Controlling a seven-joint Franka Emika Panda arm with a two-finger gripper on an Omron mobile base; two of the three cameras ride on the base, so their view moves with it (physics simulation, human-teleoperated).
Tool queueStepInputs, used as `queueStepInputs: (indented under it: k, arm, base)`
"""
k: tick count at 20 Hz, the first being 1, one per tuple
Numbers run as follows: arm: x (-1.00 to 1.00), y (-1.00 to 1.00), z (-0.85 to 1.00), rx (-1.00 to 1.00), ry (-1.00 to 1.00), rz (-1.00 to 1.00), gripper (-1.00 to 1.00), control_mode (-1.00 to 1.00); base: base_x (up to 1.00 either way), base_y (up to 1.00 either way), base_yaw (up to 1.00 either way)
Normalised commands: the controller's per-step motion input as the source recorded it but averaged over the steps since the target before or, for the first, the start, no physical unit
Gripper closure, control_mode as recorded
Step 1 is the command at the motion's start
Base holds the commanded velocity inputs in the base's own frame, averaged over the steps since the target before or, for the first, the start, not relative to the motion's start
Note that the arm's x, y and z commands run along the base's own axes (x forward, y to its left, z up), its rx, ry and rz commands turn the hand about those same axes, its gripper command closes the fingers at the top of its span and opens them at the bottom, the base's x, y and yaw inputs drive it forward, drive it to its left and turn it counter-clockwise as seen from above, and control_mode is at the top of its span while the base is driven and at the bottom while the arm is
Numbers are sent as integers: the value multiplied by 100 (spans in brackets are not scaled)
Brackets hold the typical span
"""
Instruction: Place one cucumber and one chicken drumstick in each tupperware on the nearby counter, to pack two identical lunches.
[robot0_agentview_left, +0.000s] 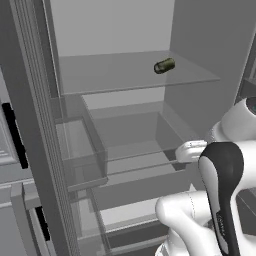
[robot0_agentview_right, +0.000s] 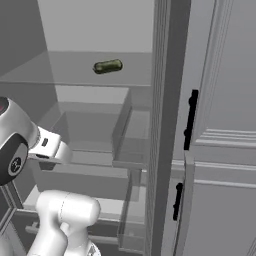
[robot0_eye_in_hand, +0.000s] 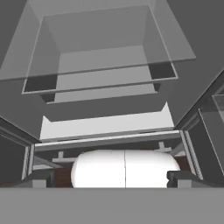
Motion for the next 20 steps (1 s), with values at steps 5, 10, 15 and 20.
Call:
queueStepInputs:
  k: [5,10,15,20]
  arm:
    - [0,0,0,0,0,0,-100,100]
    - [0,0,0,0,0,0,-100,100]
    - [-5,0,5,0,-12,0,-100,-100]
    - [-15,0,43,-1,-52,0,-100,-100]
  base:
    - [28,2,0]
    - [20,4,0]
    - [0,0,0]
    - [0,0,0]
